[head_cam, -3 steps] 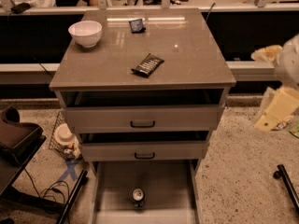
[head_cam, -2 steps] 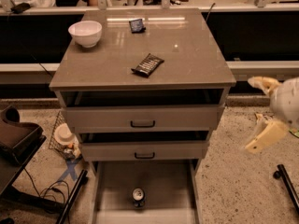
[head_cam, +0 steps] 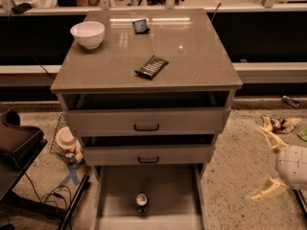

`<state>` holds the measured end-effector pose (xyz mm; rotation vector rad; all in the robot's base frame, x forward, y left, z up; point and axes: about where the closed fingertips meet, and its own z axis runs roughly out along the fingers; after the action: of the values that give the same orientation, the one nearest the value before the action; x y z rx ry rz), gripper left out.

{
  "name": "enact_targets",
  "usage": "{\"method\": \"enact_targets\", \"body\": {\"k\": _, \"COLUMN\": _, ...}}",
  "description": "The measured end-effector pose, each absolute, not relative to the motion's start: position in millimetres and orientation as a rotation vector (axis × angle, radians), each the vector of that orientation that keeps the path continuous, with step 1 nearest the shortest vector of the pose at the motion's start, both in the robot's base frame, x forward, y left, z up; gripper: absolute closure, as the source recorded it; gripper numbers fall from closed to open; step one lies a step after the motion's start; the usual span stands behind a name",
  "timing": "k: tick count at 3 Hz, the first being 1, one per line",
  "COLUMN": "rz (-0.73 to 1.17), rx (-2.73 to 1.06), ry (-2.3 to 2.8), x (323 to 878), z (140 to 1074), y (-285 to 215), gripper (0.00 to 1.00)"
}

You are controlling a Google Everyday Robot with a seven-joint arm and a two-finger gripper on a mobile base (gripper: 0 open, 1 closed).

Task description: Pick pepsi can from bottom drawer and place on counter

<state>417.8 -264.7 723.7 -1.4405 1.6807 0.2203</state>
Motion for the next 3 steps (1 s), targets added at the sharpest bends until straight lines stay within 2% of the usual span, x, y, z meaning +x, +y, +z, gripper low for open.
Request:
{"method": "enact_targets", "body": {"k": 1, "rz": 0.220, "rx": -1.440, "ry": 1.681, "x": 418, "z": 724, "y": -265, "gripper": 0.00}}
{"method": "enact_targets", "body": {"k": 3, "rz": 0.333, "rx": -1.409, "ry": 1.664, "x": 432, "z": 593, "y": -229, "gripper": 0.00}}
